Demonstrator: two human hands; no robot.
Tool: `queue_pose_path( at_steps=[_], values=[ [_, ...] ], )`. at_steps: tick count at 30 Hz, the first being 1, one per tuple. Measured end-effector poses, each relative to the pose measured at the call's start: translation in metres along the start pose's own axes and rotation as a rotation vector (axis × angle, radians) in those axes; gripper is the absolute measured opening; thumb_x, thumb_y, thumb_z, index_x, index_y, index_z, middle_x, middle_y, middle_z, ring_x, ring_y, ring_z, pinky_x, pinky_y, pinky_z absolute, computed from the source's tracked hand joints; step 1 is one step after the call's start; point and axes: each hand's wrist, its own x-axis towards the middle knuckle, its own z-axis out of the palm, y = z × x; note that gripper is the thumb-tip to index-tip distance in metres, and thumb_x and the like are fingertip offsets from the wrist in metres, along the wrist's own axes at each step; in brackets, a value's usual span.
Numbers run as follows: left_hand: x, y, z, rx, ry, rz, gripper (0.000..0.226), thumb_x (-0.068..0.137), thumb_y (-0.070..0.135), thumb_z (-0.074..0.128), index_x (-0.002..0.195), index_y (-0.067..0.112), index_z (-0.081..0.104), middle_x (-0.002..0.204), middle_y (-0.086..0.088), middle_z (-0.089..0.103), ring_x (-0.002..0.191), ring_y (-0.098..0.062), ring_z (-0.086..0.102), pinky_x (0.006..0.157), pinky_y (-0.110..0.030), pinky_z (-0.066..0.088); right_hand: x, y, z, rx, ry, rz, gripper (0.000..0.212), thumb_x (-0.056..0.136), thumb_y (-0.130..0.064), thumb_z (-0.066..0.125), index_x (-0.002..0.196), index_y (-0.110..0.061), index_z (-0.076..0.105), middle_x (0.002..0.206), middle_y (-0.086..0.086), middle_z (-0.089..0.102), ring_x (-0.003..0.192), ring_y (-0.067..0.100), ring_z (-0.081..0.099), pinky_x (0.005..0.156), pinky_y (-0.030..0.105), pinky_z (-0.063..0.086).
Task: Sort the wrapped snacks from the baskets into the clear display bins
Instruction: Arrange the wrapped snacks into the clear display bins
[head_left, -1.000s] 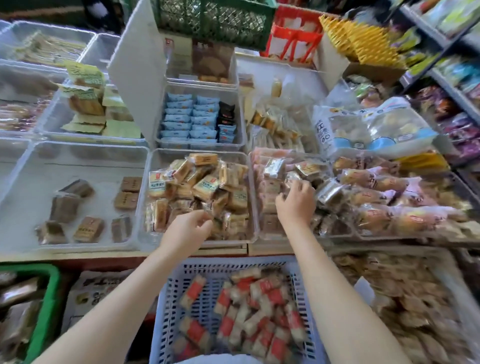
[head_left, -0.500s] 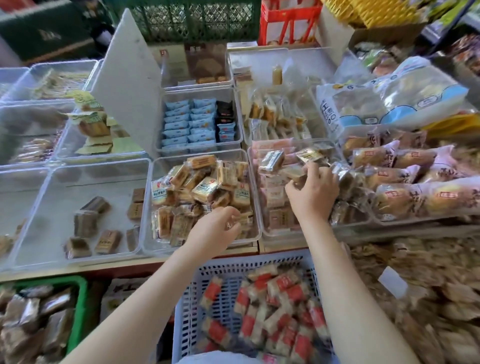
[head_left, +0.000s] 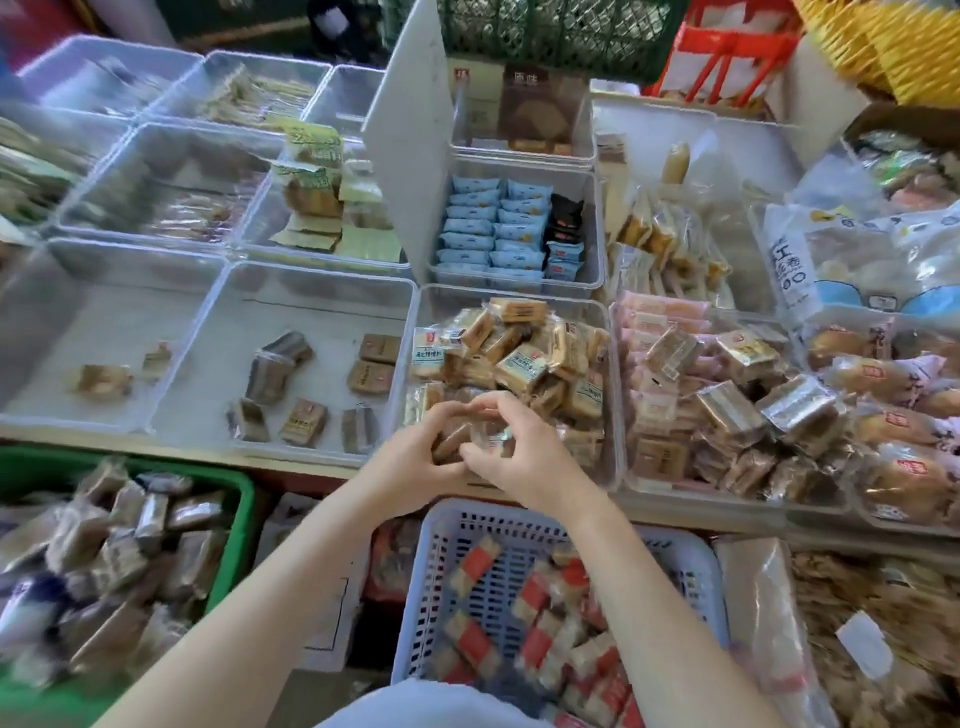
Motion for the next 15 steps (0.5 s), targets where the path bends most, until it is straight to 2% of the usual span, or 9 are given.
queue_pose_path(
  at_steps=[2, 4, 5, 7, 11, 13, 15],
  values=[
    [-0.007, -0.027, -0.024, 0.031, 0.135, -0.093, 0.051, 0.09, 0.051, 0.062, 0.135, 0.037, 0.04, 0.103, 0.012, 0.062, 0.09, -0.005, 0.06, 0.081, -0.033, 0.053, 0.023, -0.005, 0.029, -0.048, 0.052, -0.034, 0.035, 0.092, -0.036, 0.06, 0.126, -0.027, 0.056, 0.124, -0.009, 0.053, 0.117, 0.005, 0.048, 0.102, 0.03, 0.043],
    [-0.012, -0.055, -0.048, 0.122, 0.268, -0.157, 0.053, 0.094, 0.059, 0.048, 0.141, 0.037, 0.036, 0.119, 0.005, 0.059, 0.104, -0.016, 0.06, 0.088, -0.039, 0.052, 0.046, -0.005, 0.059, -0.203, 0.119, -0.08, 0.036, 0.095, -0.03, 0.056, 0.129, -0.017, 0.056, 0.13, -0.002, 0.052, 0.123, 0.012, 0.045, 0.108, 0.037, 0.039],
    [-0.013, -0.069, -0.061, 0.178, 0.314, -0.183, 0.052, 0.096, 0.059, 0.043, 0.142, 0.037, 0.034, 0.127, 0.001, 0.056, 0.11, -0.02, 0.059, 0.089, -0.041, 0.051, 0.057, -0.004, 0.073, -0.298, 0.123, -0.1, 0.04, 0.096, -0.03, 0.054, 0.132, -0.014, 0.054, 0.138, 0.002, 0.05, 0.13, 0.016, 0.041, 0.113, 0.04, 0.034],
    [-0.012, -0.094, -0.083, 0.291, 0.366, -0.237, 0.05, 0.098, 0.06, 0.035, 0.143, 0.038, 0.034, 0.129, -0.003, 0.05, 0.111, -0.027, 0.058, 0.085, -0.042, 0.05, 0.072, -0.003, 0.102, -0.486, 0.056, -0.108, 0.054, 0.097, -0.039, 0.043, 0.145, -0.016, 0.045, 0.157, 0.008, 0.033, 0.147, 0.023, 0.024, 0.12, 0.041, 0.019],
    [0.01, -0.129, -0.11, 0.414, 0.35, -0.301, 0.045, 0.099, 0.058, 0.037, 0.138, 0.036, 0.039, 0.121, -0.006, 0.047, 0.112, -0.031, 0.053, 0.083, -0.043, 0.047, 0.081, 0.016, 0.138, -0.772, -0.061, -0.055, 0.066, 0.1, -0.056, 0.008, 0.157, -0.03, 0.026, 0.168, -0.001, -0.002, 0.154, 0.017, -0.007, 0.121, 0.044, -0.007],
    [0.023, -0.146, -0.114, 0.437, 0.293, -0.313, 0.041, 0.1, 0.051, 0.041, 0.136, 0.034, 0.042, 0.121, -0.007, 0.045, 0.119, -0.031, 0.045, 0.087, -0.045, 0.047, 0.079, 0.022, 0.143, -0.793, -0.064, -0.017, 0.062, 0.101, -0.057, 0.007, 0.157, -0.035, 0.022, 0.167, -0.006, -0.01, 0.153, 0.013, -0.014, 0.121, 0.047, -0.009],
    [0.033, -0.162, -0.113, 0.439, 0.218, -0.325, 0.041, 0.1, 0.042, 0.043, 0.139, 0.032, 0.04, 0.134, -0.01, 0.04, 0.128, -0.032, 0.034, 0.098, -0.05, 0.043, 0.08, 0.024, 0.144, -0.804, -0.077, 0.001, 0.058, 0.103, -0.055, 0.01, 0.157, -0.036, 0.02, 0.167, -0.008, -0.014, 0.152, 0.011, -0.017, 0.121, 0.047, -0.01]
  ],
)
